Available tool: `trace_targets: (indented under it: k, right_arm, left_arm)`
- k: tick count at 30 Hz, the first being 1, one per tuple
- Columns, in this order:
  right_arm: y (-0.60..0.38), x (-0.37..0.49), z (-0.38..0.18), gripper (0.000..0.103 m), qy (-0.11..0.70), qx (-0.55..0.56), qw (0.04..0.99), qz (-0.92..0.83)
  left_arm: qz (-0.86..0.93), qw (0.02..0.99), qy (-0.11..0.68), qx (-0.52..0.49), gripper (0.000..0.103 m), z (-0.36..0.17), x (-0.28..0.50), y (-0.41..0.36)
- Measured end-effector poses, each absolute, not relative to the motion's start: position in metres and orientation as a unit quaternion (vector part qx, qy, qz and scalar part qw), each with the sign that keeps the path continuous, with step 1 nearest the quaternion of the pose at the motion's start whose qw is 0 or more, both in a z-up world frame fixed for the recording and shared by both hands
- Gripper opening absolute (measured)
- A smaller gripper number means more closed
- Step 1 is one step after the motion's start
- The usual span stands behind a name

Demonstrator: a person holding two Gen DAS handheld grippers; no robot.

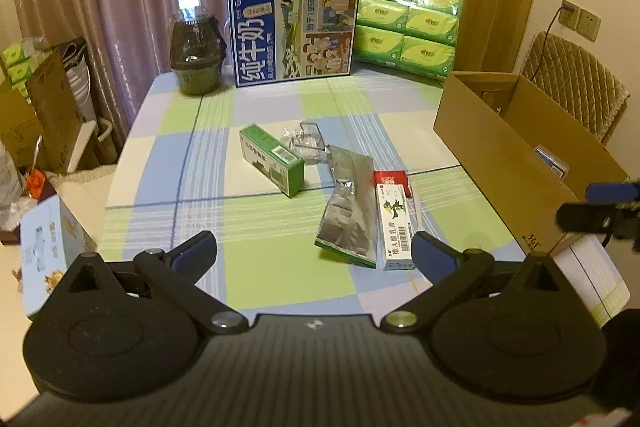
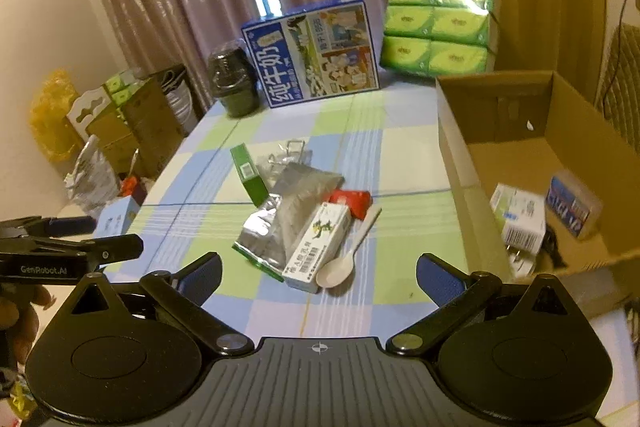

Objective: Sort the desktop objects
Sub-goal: 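Move both tools back toward the remaining items on the table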

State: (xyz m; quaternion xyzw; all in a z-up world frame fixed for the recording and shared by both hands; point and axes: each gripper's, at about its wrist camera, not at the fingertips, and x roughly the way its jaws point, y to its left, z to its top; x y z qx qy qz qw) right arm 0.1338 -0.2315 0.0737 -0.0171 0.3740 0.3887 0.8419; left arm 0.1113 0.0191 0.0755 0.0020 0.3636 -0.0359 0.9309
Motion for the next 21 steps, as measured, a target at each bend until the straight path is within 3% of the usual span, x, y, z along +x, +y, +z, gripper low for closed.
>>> trace_targets:
  k: [7, 8, 9, 12, 15, 19, 21]
  right_arm:
    - [-0.227, 0.140, 0.029, 0.100, 0.379, -0.013, 0.847, 0.371]
    - [-0.227, 0.143, 0.023, 0.095, 0.383, -0.010, 0.847, 0.369]
    - [-0.226, 0.146, 0.017, 0.088, 0.388, -0.006, 0.845, 0.369]
    - [-0.223, 0.157, 0.001, 0.080, 0.399, -0.001, 0.842, 0.362]
    - [-0.217, 0.165, -0.013, 0.076, 0.398, -0.014, 0.843, 0.361]
    - [-0.210, 0.176, -0.026, 0.074, 0.401, -0.022, 0.841, 0.362]
    - [-0.208, 0.182, -0.032, 0.073, 0.404, -0.019, 0.841, 0.359]
  left_arm:
    - [-0.046, 0.929, 0.366, 0.002, 0.101, 0.035, 0.119, 0.007]
    - [-0.049, 0.929, 0.367, 0.004, 0.100, 0.030, 0.121, 0.005]
    - [-0.052, 0.929, 0.368, 0.005, 0.097, 0.023, 0.123, 0.003]
    - [-0.060, 0.928, 0.368, 0.007, 0.085, 0.003, 0.129, -0.004]
    - [-0.078, 0.924, 0.373, 0.016, 0.072, -0.016, 0.136, -0.012]
    - [-0.104, 0.922, 0.373, 0.025, 0.069, -0.034, 0.148, -0.024]
    - [-0.117, 0.920, 0.373, 0.028, 0.062, -0.040, 0.154, -0.030]
